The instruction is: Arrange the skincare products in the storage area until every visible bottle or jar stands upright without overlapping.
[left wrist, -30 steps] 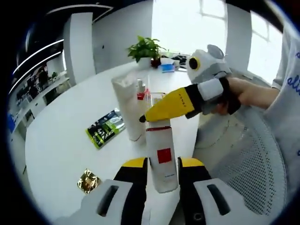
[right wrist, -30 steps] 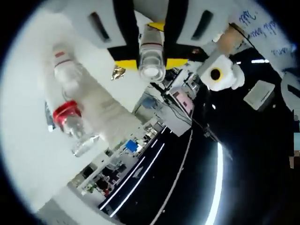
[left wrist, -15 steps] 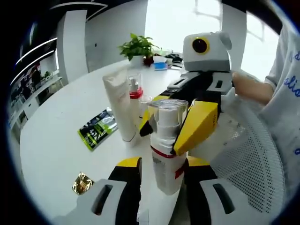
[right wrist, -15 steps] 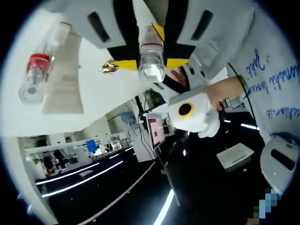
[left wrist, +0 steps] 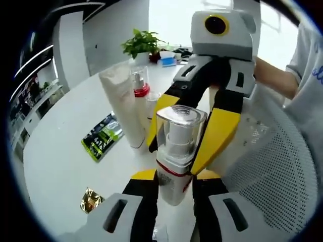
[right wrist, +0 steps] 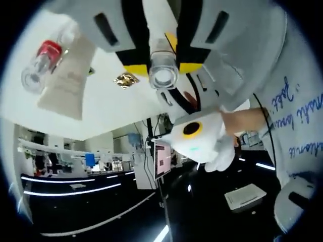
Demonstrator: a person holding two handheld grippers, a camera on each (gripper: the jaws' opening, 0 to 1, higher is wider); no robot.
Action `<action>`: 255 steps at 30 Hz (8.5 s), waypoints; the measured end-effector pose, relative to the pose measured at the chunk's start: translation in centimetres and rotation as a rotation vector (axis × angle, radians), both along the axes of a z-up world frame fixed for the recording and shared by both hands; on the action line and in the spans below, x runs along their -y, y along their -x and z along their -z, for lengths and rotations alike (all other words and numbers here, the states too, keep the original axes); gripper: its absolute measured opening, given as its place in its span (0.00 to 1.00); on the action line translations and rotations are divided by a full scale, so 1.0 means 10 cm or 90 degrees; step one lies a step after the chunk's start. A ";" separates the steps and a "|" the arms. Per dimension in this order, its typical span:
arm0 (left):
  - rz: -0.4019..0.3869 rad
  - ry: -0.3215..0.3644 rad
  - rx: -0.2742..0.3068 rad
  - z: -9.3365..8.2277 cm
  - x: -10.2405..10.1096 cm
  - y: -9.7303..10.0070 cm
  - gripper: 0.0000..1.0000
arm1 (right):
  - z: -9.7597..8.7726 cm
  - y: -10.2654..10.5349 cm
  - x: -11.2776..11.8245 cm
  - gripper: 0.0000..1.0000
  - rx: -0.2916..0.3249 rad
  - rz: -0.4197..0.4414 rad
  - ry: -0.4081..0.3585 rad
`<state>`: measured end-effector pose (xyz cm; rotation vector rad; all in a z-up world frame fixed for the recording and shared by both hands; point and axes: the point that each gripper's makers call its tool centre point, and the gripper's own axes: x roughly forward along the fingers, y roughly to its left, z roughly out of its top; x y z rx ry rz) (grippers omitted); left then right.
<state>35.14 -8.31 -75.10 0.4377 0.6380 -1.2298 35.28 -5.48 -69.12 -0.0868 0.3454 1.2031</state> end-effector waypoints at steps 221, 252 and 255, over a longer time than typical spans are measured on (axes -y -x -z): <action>-0.120 -0.045 0.008 0.32 0.36 -0.43 0.03 | 0.79 -0.33 1.22 0.17 -0.058 0.210 0.274; -0.219 0.012 0.036 -0.20 -0.24 -0.37 0.53 | 0.50 -0.22 1.29 0.69 -0.021 0.271 0.298; -0.225 0.008 0.039 -0.23 -0.31 -0.36 0.58 | 0.43 -0.22 1.28 0.70 -0.015 0.277 0.289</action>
